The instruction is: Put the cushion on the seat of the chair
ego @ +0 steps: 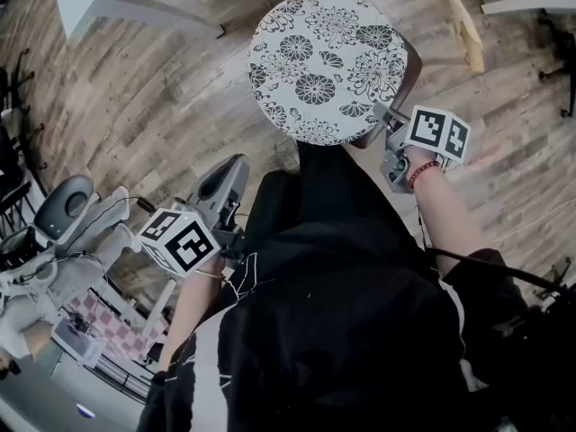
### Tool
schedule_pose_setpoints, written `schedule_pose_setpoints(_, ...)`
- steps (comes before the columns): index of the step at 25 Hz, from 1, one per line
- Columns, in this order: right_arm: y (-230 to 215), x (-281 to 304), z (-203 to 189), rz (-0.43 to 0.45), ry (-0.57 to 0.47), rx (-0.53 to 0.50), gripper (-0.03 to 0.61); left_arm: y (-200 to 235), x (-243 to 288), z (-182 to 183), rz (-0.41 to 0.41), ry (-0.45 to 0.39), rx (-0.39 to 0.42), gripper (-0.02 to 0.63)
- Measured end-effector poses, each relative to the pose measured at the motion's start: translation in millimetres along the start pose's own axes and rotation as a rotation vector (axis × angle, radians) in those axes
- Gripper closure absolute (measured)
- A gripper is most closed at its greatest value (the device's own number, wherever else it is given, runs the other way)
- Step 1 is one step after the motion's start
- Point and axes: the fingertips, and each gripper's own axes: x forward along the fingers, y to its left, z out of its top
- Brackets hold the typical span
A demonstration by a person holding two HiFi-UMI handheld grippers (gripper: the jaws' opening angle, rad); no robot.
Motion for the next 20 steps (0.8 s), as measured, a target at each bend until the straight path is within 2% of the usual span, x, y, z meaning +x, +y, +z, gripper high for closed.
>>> schedule_pose_setpoints(9, -15, 13, -6, -0.035, -0.018, 0.031, 0.548, 13, 2, -9, 0.052, -0.022, -0.044, 0.603)
schedule_pose_setpoints(16, -28, 16, -6, -0.065, -0.004, -0.004, 0.548, 10, 7, -17, 0.039, -0.012, -0.039, 0.603)
schedule_pose_setpoints(20, -35, 18, -7, -0.073, -0.004, 0.009, 0.549, 13, 6, -20, 0.047, -0.01, -0.048, 0.603)
